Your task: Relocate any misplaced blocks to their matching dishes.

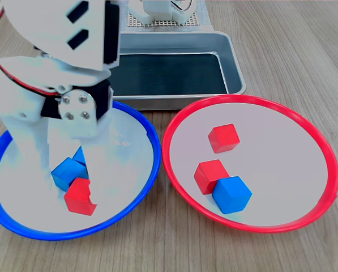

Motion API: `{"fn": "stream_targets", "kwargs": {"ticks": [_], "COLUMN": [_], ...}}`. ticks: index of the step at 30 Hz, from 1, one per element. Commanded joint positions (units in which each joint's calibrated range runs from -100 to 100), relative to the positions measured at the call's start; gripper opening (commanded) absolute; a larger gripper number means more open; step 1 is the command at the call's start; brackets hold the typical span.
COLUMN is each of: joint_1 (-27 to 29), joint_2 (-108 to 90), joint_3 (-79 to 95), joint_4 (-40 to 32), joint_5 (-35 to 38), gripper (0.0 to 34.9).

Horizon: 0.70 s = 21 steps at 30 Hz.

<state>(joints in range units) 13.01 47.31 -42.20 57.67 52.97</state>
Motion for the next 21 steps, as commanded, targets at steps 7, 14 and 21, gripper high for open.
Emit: {"fn": "stream_targets", "kwargs": {"ticks": [7, 14, 21], "joint_1": [-0.07, -0.07, -0.35], "joint_2": [0.75, 1.85, 1.94], "joint_3": [-2.55, -2.55, -1.55], "joint_4": [-1.25, -2.41, -2.9], "joint_5": [-0.2, -0.2, -0.15], "gripper": [16.4, 14.8, 10.8]}}
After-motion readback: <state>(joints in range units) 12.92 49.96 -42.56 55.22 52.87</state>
